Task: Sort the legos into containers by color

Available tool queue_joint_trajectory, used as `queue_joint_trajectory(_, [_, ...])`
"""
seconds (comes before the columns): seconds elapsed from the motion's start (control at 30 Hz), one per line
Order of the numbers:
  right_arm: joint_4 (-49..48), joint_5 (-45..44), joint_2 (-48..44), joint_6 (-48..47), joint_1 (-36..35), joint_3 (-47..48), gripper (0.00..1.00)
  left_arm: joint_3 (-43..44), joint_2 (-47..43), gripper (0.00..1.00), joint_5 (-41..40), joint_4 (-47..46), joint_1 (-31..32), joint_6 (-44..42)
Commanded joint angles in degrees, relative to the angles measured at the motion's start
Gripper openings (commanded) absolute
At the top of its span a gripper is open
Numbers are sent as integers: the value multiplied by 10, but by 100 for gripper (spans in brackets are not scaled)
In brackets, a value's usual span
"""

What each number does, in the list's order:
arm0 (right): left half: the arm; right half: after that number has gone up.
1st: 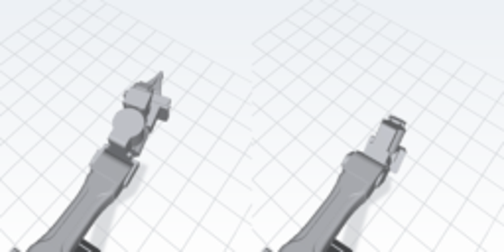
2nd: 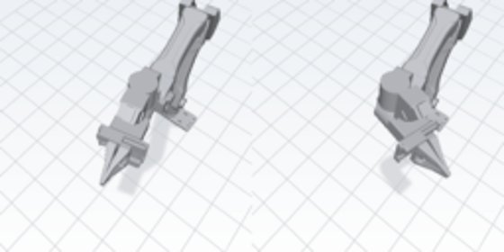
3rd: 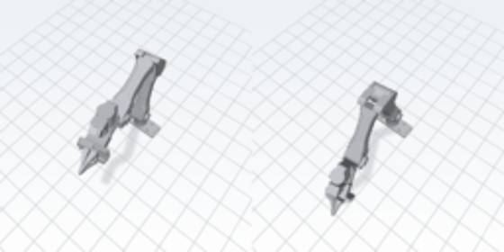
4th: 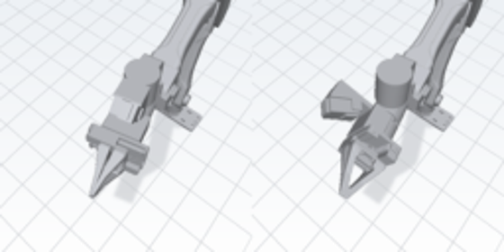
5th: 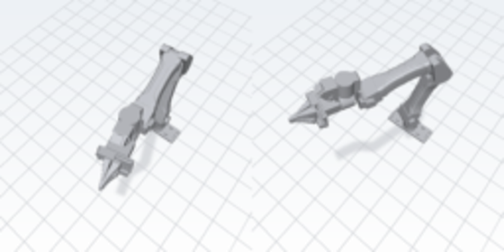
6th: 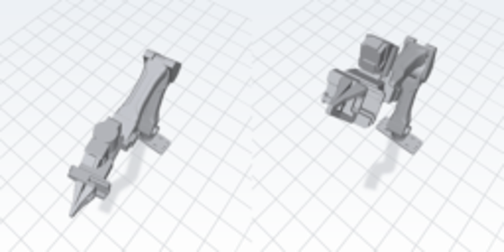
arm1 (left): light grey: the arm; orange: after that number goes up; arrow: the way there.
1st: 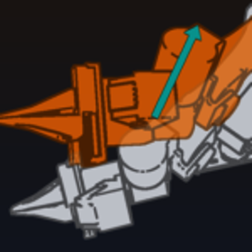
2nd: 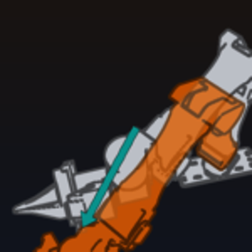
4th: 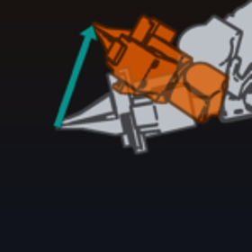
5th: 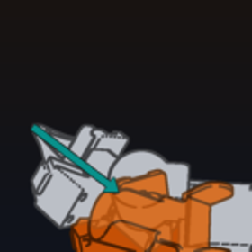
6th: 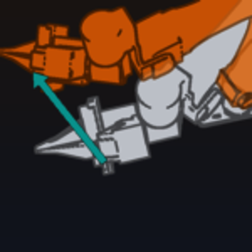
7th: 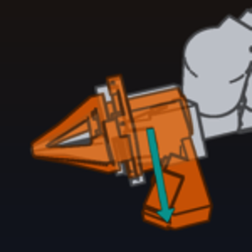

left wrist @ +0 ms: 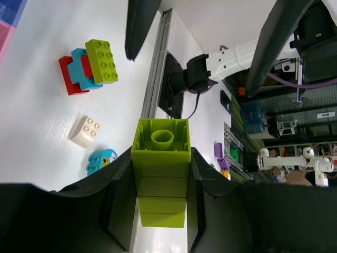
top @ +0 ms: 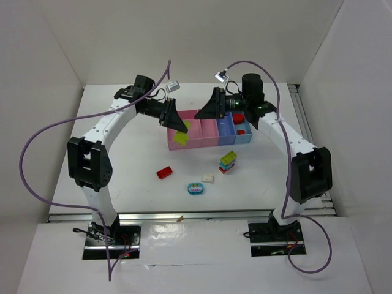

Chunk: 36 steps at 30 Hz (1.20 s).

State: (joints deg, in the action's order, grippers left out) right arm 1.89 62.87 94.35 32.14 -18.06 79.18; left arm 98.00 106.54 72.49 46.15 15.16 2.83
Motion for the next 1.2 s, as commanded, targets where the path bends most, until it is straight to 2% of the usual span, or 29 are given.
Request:
queue_joint_trajectory(0.0, [-52,52,13,6,-17,18,81,16,9,0,34,14,-3,-38])
queue_joint_trajectory(0.27, [-26,59,58,-15,-45,44,78,32,15,0,46,25,-3,-56])
queue_joint_trajectory(0.37, [-17,52,65,-15,-45,44,70,32,15,0,46,25,2,-61])
queue_joint_trajectory(0.4, [-24,52,65,-15,-45,44,70,37,15,0,46,25,2,-61])
queue_joint_trajectory(0.7, [-23,78,87,-15,-51,55,41,42,20,0,41,25,2,-61])
queue_joint_trajectory(0.77, [-29,70,87,-9,-44,55,26,49,26,0,34,25,2,-61])
queue_joint_trajectory(0.83, [-29,49,81,-9,-29,49,21,49,26,0,34,25,2,-56])
queue_joint_trajectory(0.87, [-24,32,81,-9,-22,49,15,49,31,0,34,25,2,-56])
queue_joint_trajectory(1.0, [-72,-22,54,22,9,21,7,38,31,0,22,25,2,-56])
queue_joint_trajectory(1.17, [-91,-52,49,35,29,21,4,32,37,0,22,31,-3,-56])
